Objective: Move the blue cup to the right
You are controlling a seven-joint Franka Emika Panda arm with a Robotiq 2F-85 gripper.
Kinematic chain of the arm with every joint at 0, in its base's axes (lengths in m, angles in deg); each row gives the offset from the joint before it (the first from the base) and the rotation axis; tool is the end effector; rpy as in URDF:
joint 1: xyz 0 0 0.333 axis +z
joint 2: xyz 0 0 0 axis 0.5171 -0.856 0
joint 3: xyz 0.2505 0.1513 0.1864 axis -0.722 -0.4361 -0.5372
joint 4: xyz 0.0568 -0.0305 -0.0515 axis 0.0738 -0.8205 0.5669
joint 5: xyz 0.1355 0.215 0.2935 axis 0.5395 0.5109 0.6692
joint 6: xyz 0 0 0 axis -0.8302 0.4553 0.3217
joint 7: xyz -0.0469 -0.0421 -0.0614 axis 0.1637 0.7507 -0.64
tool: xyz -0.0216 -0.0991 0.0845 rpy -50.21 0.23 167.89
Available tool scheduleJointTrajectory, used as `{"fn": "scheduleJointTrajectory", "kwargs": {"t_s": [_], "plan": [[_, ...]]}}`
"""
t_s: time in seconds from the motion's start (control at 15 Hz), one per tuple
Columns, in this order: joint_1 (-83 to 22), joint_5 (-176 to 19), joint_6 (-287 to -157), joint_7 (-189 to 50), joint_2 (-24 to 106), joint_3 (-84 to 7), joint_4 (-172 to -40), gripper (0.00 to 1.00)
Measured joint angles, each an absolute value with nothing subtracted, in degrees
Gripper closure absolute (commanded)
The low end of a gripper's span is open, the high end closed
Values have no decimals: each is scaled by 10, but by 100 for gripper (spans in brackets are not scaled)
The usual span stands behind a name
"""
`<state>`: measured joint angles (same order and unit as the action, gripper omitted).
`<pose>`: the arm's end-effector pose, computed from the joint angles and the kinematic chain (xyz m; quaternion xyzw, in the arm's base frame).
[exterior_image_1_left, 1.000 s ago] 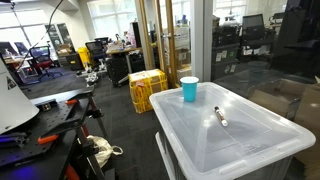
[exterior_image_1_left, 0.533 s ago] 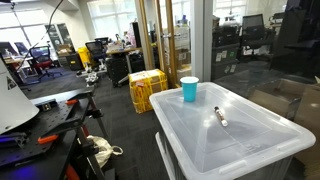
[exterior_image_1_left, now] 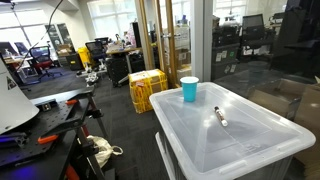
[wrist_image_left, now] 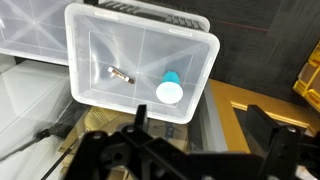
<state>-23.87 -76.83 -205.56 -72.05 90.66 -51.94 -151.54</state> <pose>0.3661 0.1189 0.5403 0.9886 0.0818 0.1213 0.0346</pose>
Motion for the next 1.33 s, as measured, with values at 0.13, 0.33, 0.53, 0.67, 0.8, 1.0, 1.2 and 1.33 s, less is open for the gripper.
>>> {"fn": "scheduleJointTrajectory", "kwargs": {"t_s": [0.13, 0.33, 0.53, 0.67, 0.8, 1.0, 1.2, 1.33], "plan": [[-244, -769, -2112, -708, 885, -506, -1522, 0], [-254, -774, -2193, -697, 844, -495, -1529, 0], [-266, -795, -2263, -697, 793, -495, -1531, 0], [-272, -805, -2298, -697, 760, -494, -1530, 0], [-276, -813, -2324, -696, 731, -491, -1529, 0], [-279, -816, -2350, -693, 693, -483, -1524, 0], [-283, -815, -2362, -680, 662, -472, -1514, 0], [-283, -803, -2363, -660, 642, -464, -1505, 0]]}}
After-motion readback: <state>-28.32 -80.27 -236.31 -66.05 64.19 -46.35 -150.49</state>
